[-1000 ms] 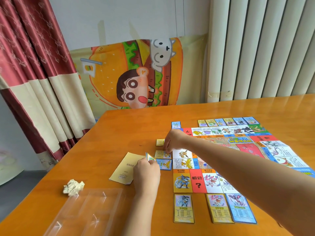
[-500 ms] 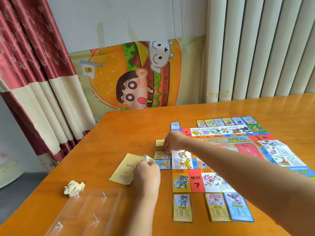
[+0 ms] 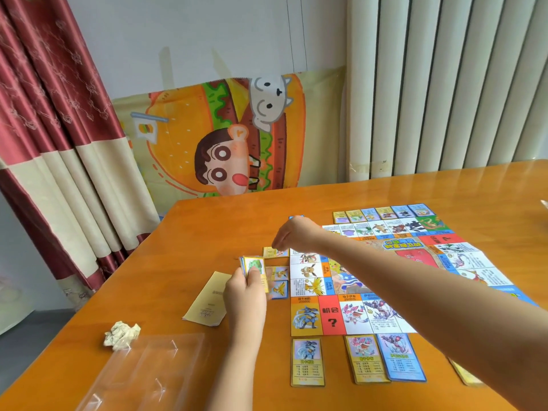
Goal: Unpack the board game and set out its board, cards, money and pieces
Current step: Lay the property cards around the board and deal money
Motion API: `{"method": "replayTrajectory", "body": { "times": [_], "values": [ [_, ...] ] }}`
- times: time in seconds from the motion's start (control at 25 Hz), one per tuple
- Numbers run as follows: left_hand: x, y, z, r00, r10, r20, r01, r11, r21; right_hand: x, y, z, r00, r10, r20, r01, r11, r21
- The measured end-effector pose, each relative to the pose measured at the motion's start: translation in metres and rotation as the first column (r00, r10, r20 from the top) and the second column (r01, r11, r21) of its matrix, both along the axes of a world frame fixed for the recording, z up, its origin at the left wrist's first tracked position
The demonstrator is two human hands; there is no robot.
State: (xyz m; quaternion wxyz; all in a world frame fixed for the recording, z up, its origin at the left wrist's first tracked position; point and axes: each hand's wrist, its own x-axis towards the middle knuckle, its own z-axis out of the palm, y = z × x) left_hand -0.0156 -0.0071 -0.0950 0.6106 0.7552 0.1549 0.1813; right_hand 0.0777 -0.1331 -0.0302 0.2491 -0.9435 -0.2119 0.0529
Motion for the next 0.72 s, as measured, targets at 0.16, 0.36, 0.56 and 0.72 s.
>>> {"method": "replayTrajectory", "body": {
  "times": [0.16, 0.36, 0.56, 0.72],
  "values": [
    [-0.018, -0.014, 0.023, 0.942, -0.326, 0.083, 0.305, 0.725, -0.617, -0.03, -0.037, 0.027, 0.991, -0.071, -0.11, 0.104, 0.938, 0.33],
    [-0.031, -0.036, 0.033, 0.897, -0.43, 0.106, 0.366, 0.586, -0.723, -0.081, -0.089, 0.04, 0.975, -0.105, -0.197, 0.189, 0.858, 0.477],
    [-0.051, -0.066, 0.042, 0.865, -0.491, 0.108, 0.451, 0.662, -0.599, -0.136, -0.121, 0.033, 0.97, -0.118, -0.212, 0.216, 0.819, 0.532],
    [-0.07, -0.094, 0.044, 0.845, -0.515, 0.146, 0.488, 0.63, -0.604, -0.166, -0.133, 0.02, 0.964, -0.197, -0.18, 0.262, 0.821, 0.507]
  ]
}}
